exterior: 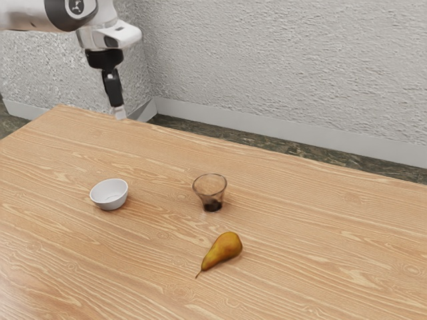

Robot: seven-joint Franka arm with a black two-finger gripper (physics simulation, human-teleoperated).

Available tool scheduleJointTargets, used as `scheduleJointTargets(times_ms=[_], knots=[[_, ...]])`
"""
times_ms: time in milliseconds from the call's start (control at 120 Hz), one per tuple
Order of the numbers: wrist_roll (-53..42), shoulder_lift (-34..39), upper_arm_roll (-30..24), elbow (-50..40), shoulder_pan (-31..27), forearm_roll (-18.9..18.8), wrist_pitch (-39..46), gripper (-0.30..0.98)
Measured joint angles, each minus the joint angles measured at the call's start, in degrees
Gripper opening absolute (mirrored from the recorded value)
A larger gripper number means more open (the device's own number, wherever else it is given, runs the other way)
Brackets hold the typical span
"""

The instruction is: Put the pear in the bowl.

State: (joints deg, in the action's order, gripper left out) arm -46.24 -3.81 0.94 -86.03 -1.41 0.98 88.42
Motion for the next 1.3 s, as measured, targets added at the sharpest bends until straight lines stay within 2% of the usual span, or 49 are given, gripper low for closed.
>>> scheduleJointTargets(times_ms=[250,383,467,742,1092,1300], knots=[[-4.5,-0.9,-0.3,0.5,-0.2,0.2,1.4,0.69],[-5.9,-4.4,-0.5,0.0,1.8,3.4,2.1,0.69],[-5.9,-4.8,-0.4,-5.0,4.8,4.9,5.2,0.68],[0.2,-5.8,-0.4,-19.9,11.6,6.9,18.3,0.69],[8.0,-14.4,-0.1,-27.3,18.5,6.6,33.8,0.69],[14.7,-17.1,-0.1,-28.3,20.0,7.2,40.3,0.69]])
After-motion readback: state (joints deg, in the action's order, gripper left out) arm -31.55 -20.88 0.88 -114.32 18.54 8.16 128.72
